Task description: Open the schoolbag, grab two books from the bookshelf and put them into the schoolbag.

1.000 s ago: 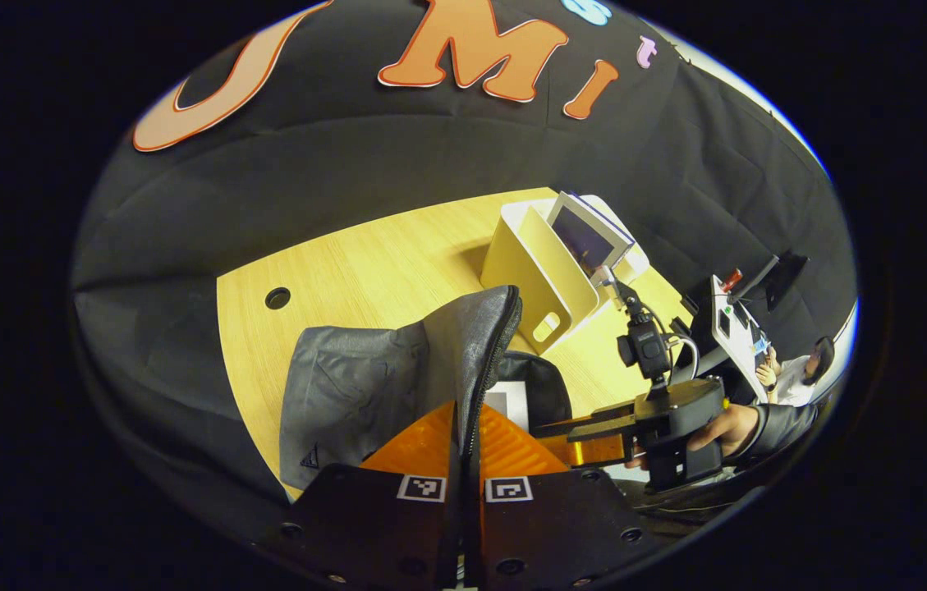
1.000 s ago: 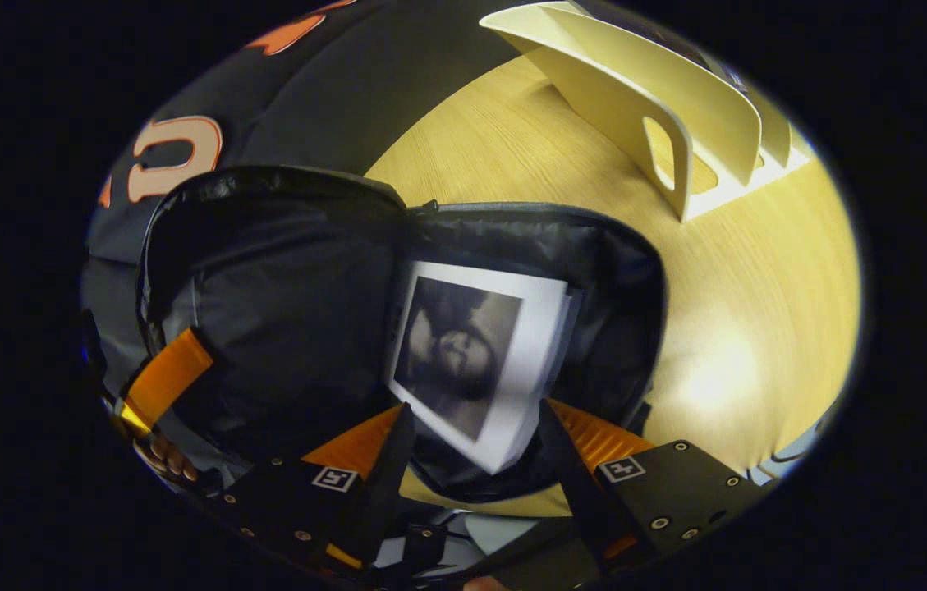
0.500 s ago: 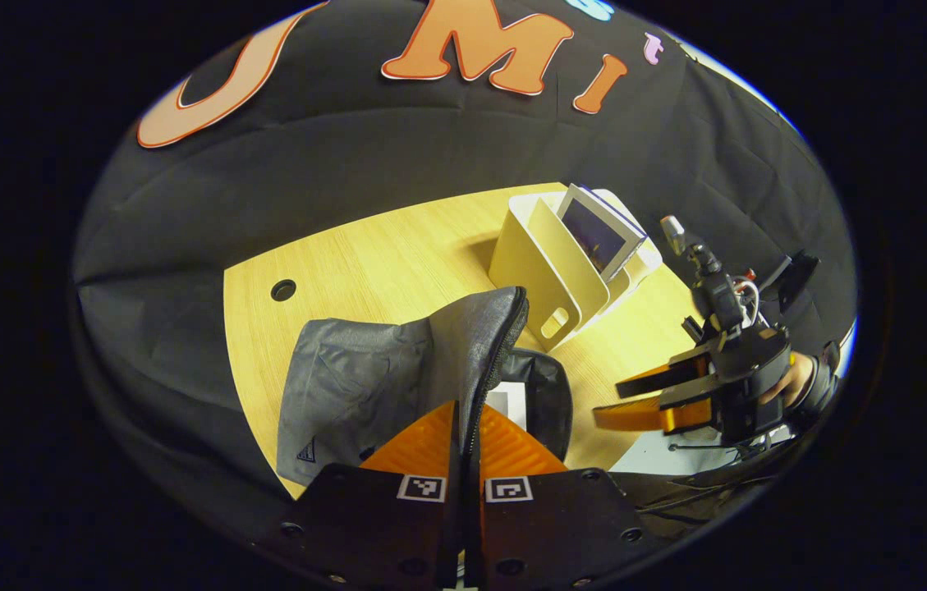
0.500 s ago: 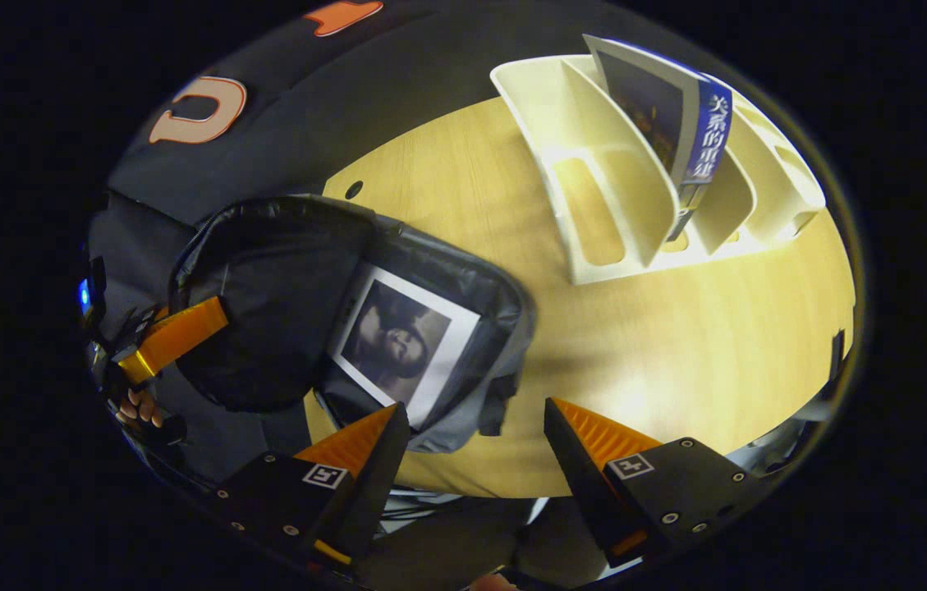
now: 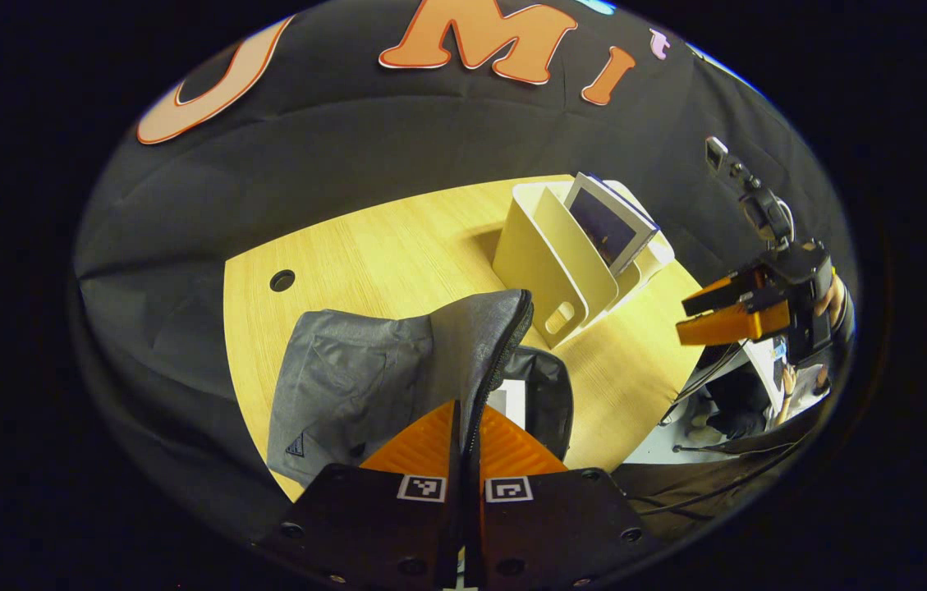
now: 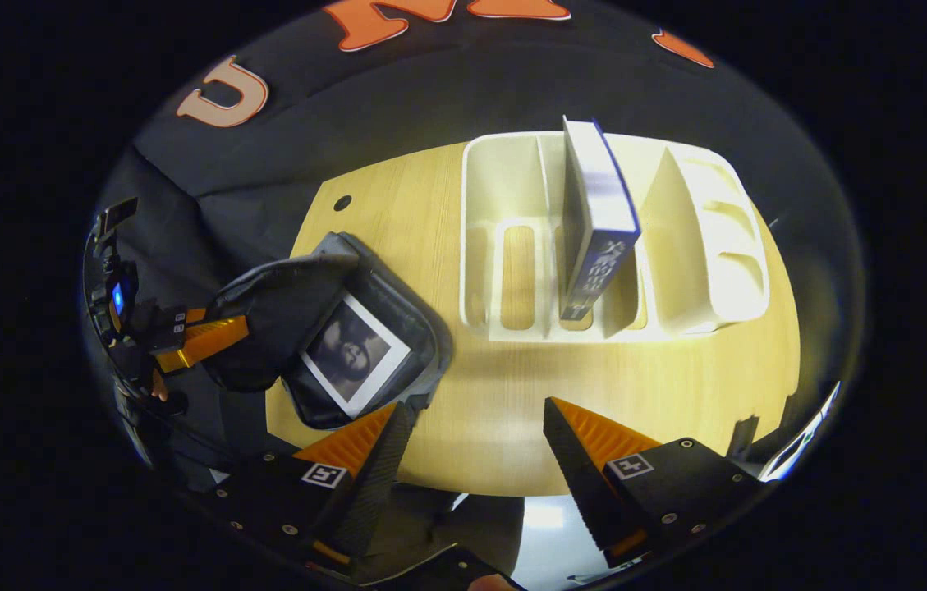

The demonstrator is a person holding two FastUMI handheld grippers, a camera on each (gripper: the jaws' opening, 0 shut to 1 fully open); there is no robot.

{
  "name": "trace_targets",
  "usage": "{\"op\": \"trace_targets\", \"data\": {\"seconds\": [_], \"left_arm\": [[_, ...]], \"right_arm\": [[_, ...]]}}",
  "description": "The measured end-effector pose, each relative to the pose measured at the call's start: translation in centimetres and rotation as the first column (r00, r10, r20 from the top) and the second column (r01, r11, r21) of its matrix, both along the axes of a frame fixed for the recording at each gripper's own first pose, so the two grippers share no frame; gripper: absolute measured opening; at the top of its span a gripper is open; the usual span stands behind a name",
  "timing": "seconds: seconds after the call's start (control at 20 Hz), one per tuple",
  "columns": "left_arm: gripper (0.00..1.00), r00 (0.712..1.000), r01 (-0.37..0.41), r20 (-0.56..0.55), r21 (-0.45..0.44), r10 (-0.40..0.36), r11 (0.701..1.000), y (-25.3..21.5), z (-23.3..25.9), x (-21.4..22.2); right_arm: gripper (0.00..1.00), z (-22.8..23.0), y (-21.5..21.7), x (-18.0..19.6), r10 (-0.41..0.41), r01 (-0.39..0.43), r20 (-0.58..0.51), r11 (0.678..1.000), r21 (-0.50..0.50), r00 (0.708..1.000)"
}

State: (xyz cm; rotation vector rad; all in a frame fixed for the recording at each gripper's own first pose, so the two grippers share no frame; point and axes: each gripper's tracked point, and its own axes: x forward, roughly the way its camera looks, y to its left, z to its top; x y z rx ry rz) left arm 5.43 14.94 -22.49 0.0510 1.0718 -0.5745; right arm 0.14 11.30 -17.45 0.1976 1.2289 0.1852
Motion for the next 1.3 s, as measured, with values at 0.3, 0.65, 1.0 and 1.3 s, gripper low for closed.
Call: {"op": "trace_targets", "data": {"seconds": [0.3,0.65,1.0,1.3], "left_arm": [[0.04,0.999,-0.032,-0.023,0.007,0.032,0.999,-0.2,-0.8,0.3],[0.03,0.996,-0.07,-0.06,0.011,0.07,0.997,-0.5,-1.9,0.2],[0.04,0.99,-0.111,-0.085,0.025,0.113,0.993,-0.3,-2.5,0.3],[0.04,0.986,-0.136,-0.096,0.037,0.139,0.99,-0.2,-2.6,0.2]], "right_arm": [[0.99,1.8,-6.1,4.8,-0.03,0.03,0.005,0.997,-0.076,1.0],[0.99,2.6,-8.6,10.7,0.007,-0.005,0.007,0.991,-0.135,1.0],[0.99,0.0,-9.7,14.6,0.0,-0.008,-0.06,0.991,-0.131,0.998],[0.8,-3.2,-9.4,16.7,-0.01,-0.011,-0.132,0.988,-0.156,0.991]]}}
